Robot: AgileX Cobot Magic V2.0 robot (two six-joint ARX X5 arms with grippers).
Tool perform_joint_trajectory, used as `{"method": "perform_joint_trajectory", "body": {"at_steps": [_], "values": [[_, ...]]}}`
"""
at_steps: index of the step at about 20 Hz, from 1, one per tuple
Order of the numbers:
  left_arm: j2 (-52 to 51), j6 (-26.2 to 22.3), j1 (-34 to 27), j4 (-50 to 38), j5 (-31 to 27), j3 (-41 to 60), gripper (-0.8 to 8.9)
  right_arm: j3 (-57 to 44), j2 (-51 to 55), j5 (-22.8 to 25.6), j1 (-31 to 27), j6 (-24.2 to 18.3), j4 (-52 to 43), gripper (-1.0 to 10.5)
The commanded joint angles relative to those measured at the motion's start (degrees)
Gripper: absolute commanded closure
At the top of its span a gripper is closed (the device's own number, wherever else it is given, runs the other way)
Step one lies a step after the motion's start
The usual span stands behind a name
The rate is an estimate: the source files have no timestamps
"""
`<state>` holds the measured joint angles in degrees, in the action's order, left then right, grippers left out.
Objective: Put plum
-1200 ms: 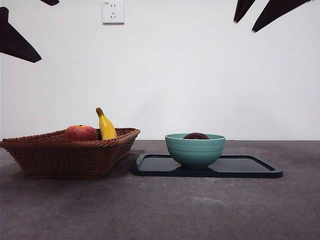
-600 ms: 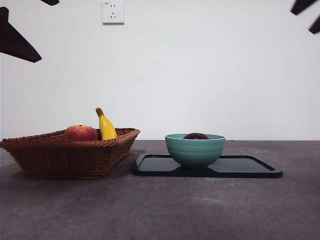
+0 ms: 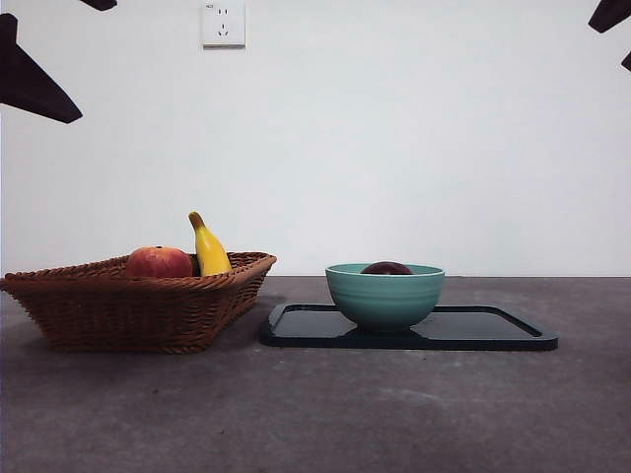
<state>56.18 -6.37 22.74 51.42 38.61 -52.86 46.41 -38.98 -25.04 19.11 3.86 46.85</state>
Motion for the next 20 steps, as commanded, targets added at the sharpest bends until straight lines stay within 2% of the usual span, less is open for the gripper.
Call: {"method": "perform_joint_trajectory", "body": {"at_steps": [1, 3, 7, 9, 11, 20], "values": [[0.28, -0.46, 0.26, -0.24, 0.42, -0.7, 4.09, 0.44, -0.22, -0.7, 0.33, -0.22, -0.46, 7.2], [0.28, 0.94, 0.26, -2.34, 0.42, -0.7, 4.08, 0.44, -0.22, -0.72, 0.31, -0.24, -0.48, 7.2], [0.33, 10.12, 1.14, -16.37, 0.0, -0.87, 4.08, 0.44, -0.22, -0.72, 0.31, -0.22, -0.48, 7.2], [0.59, 13.92, 2.38, -23.96, -3.13, -1.11, 4.07, 0.44, -0.22, -0.72, 0.31, -0.22, -0.48, 7.2], [2.27, 15.04, 3.69, -27.5, -7.17, -2.84, 4.07, 0.44, -0.22, -0.72, 0.31, -0.22, -0.5, 7.2], [27.76, 14.6, 7.93, -21.66, -14.12, -28.85, 4.08, 0.44, -0.22, -0.7, 0.31, -0.04, -0.52, 7.2]]}}
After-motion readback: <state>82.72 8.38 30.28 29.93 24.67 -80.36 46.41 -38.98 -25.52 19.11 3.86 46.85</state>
